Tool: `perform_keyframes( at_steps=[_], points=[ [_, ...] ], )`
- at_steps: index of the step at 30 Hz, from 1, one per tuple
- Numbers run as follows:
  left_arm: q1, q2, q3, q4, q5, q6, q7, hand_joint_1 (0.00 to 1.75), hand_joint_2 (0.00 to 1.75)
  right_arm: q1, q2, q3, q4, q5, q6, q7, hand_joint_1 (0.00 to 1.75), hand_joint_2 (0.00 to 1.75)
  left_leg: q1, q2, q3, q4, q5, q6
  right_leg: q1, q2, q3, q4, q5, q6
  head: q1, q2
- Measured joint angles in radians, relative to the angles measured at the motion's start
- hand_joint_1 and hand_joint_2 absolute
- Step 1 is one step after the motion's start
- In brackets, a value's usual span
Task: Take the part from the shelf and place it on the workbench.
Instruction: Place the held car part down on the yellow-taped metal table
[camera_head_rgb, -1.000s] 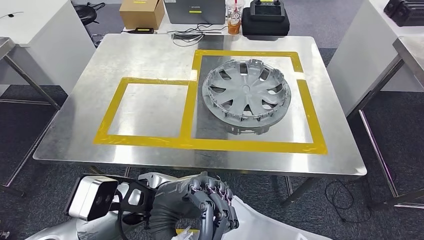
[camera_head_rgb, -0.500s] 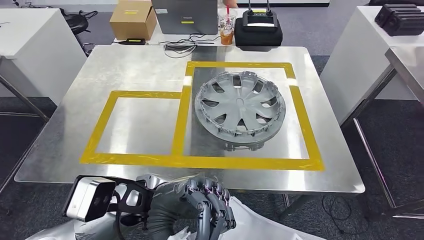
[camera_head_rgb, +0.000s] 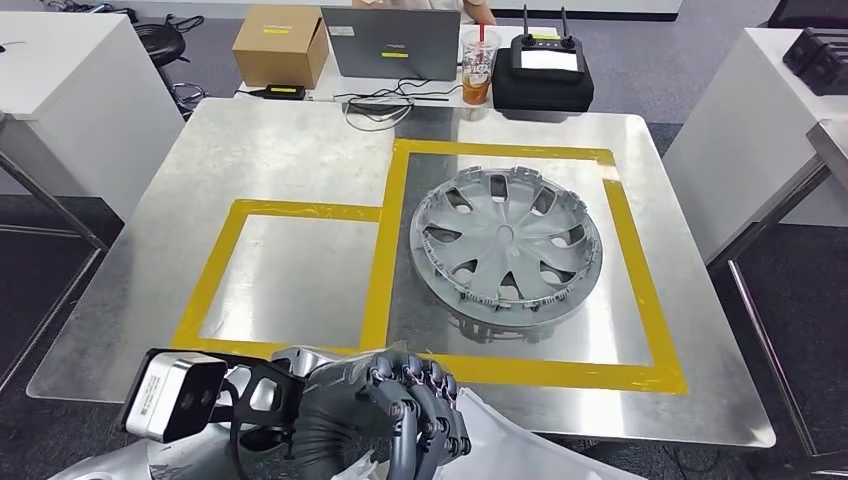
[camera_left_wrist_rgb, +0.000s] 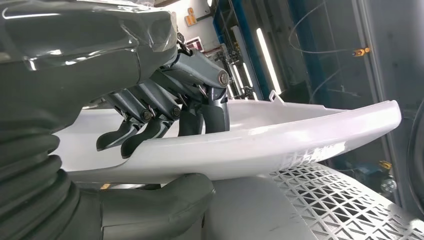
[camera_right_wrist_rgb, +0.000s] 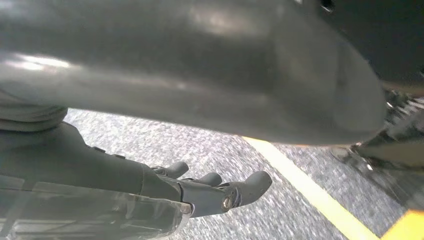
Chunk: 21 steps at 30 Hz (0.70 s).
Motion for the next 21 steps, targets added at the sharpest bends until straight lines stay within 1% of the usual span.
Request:
perform_keyframes(
  at_steps=[1,2,3,4,5,6,8,9,10,11,12,13,14,15,16,17,18,19,20,21],
  points=[
    [0.002,0.000,0.001,0.000,-0.003,0.006,0.000,1.75,1.75,0.000,0.000,0.000,0.000,0.000,-0.001,0.000,0.00,0.00,-0.002,0.000,0.002,0.005,-0.007,-0.005,0.003,0.000,0.006,-0.017,0.019,-0.012,0.000,0.000],
    [0.004,0.001,0.004,-0.001,-0.010,0.014,-0.001,1.75,1.75,-0.001,0.000,0.000,0.000,0.000,-0.002,0.000,0.00,0.00,-0.003,0.000,0.003,0.009,-0.013,-0.010,0.004,0.000,0.009,-0.017,0.019,-0.027,-0.001,0.000],
    [0.006,0.001,0.007,-0.004,-0.021,0.023,-0.002,1.75,1.75,-0.001,0.001,0.000,0.000,0.000,-0.003,0.001,0.00,0.00,-0.003,0.000,0.001,0.014,-0.017,-0.015,0.002,0.000,0.015,-0.018,0.022,-0.035,-0.001,0.000],
    [0.008,0.001,0.011,-0.008,-0.037,0.035,-0.003,1.75,1.75,-0.002,0.001,0.000,0.000,0.002,-0.004,0.001,0.00,0.00,-0.002,0.002,-0.004,0.028,-0.022,-0.020,-0.002,0.001,0.020,-0.019,0.021,-0.040,-0.001,0.000],
    [0.011,0.004,0.019,-0.015,-0.056,0.051,-0.005,1.75,1.75,-0.002,0.002,0.000,0.000,0.006,-0.007,0.001,0.00,0.00,0.001,0.003,-0.019,0.058,-0.034,-0.027,-0.005,0.001,0.025,-0.021,0.018,-0.045,-0.003,0.000],
    [0.014,0.010,0.029,-0.022,-0.083,0.071,-0.008,1.75,1.75,-0.003,0.002,0.000,0.000,0.012,-0.009,-0.001,0.00,0.00,0.005,0.006,-0.046,0.106,-0.054,-0.035,-0.008,0.001,0.030,-0.022,0.015,-0.049,-0.004,0.000],
    [0.020,0.031,0.070,-0.032,-0.199,0.120,-0.013,1.75,1.75,-0.004,0.001,0.003,0.000,0.028,-0.014,-0.008,0.00,0.00,0.018,0.009,-0.126,0.239,-0.111,-0.052,-0.008,0.001,0.035,-0.022,0.009,-0.057,-0.008,0.000],
    [0.020,0.044,0.097,-0.032,-0.294,0.146,-0.010,1.75,1.75,-0.004,0.001,0.005,0.000,0.034,-0.016,-0.012,0.00,0.00,0.024,0.010,-0.162,0.290,-0.130,-0.058,-0.008,0.002,0.037,-0.022,0.006,-0.058,-0.007,0.000],
    [0.017,0.056,0.128,-0.029,-0.407,0.169,-0.001,1.75,1.75,-0.005,0.001,0.007,0.000,0.039,-0.016,-0.015,0.00,0.00,0.029,0.011,-0.184,0.310,-0.130,-0.063,-0.009,0.003,0.039,-0.022,0.004,-0.058,-0.008,0.000],
    [0.009,0.070,0.158,-0.019,-0.522,0.189,0.010,1.75,1.75,-0.005,0.001,0.009,0.000,0.041,-0.016,-0.016,0.00,0.00,0.034,0.013,-0.186,0.290,-0.107,-0.066,-0.010,0.003,0.042,-0.022,0.001,-0.056,-0.008,0.000],
    [-0.003,0.081,0.186,-0.006,-0.625,0.204,0.022,1.75,1.75,-0.006,0.002,0.011,0.000,0.043,-0.016,-0.017,0.00,0.00,0.037,0.015,-0.167,0.233,-0.066,-0.068,-0.011,0.004,0.047,-0.022,-0.001,-0.053,-0.008,0.000],
    [-0.017,0.089,0.208,0.012,-0.706,0.215,0.032,1.75,1.75,-0.008,0.003,0.012,0.000,0.042,-0.015,-0.016,0.00,0.00,0.040,0.018,-0.136,0.155,-0.018,-0.067,-0.011,0.004,0.051,-0.022,-0.003,-0.051,-0.008,0.000],
    [-0.031,0.096,0.226,0.031,-0.770,0.226,0.041,1.75,1.75,-0.009,0.005,0.013,0.000,0.041,-0.014,-0.016,0.00,0.00,0.039,0.020,-0.109,0.086,0.014,-0.066,-0.010,0.005,0.054,-0.023,-0.004,-0.048,-0.007,0.000],
    [-0.044,0.100,0.238,0.050,-0.820,0.237,0.050,1.75,1.75,-0.011,0.006,0.013,0.000,0.039,-0.014,-0.017,0.00,0.00,0.037,0.021,-0.089,0.039,0.030,-0.062,-0.009,0.005,0.055,-0.024,-0.005,-0.043,-0.007,0.000],
    [-0.053,0.104,0.245,0.069,-0.863,0.250,0.059,1.75,1.75,-0.012,0.007,0.014,0.000,0.037,-0.013,-0.018,0.00,0.00,0.033,0.021,-0.081,0.017,0.036,-0.056,-0.009,0.005,0.055,-0.025,-0.005,-0.038,-0.007,0.000],
    [-0.059,0.107,0.251,0.087,-0.904,0.264,0.069,1.75,1.75,-0.012,0.009,0.014,0.000,0.035,-0.013,-0.020,0.00,0.00,0.030,0.021,-0.082,0.016,0.033,-0.049,-0.009,0.005,0.056,-0.027,-0.005,-0.031,-0.007,0.000],
    [-0.063,0.110,0.255,0.105,-0.945,0.279,0.080,1.75,1.75,-0.013,0.010,0.014,0.000,0.034,-0.013,-0.022,0.00,0.00,0.028,0.020,-0.077,0.012,0.038,-0.042,-0.009,0.005,0.057,-0.029,-0.006,-0.024,-0.007,0.000],
    [-0.067,0.112,0.258,0.121,-0.981,0.292,0.090,1.75,1.75,-0.012,0.012,0.014,0.000,0.033,-0.013,-0.025,0.00,0.00,0.028,0.021,-0.070,0.005,0.048,-0.034,-0.009,0.004,0.056,-0.026,-0.009,-0.019,-0.006,0.000],
    [-0.071,0.113,0.261,0.136,-1.009,0.303,0.098,1.75,1.75,-0.012,0.013,0.014,0.000,0.032,-0.014,-0.027,0.00,0.00,0.029,0.021,-0.064,-0.001,0.054,-0.027,-0.009,0.004,0.049,-0.009,-0.019,-0.019,-0.006,0.000],
    [-0.075,0.113,0.264,0.152,-1.030,0.310,0.104,1.75,1.75,-0.012,0.014,0.014,0.000,0.032,-0.015,-0.030,0.00,0.00,0.030,0.022,-0.058,-0.008,0.058,-0.021,-0.009,0.003,0.029,0.031,-0.039,-0.022,-0.004,0.000]
  ],
)
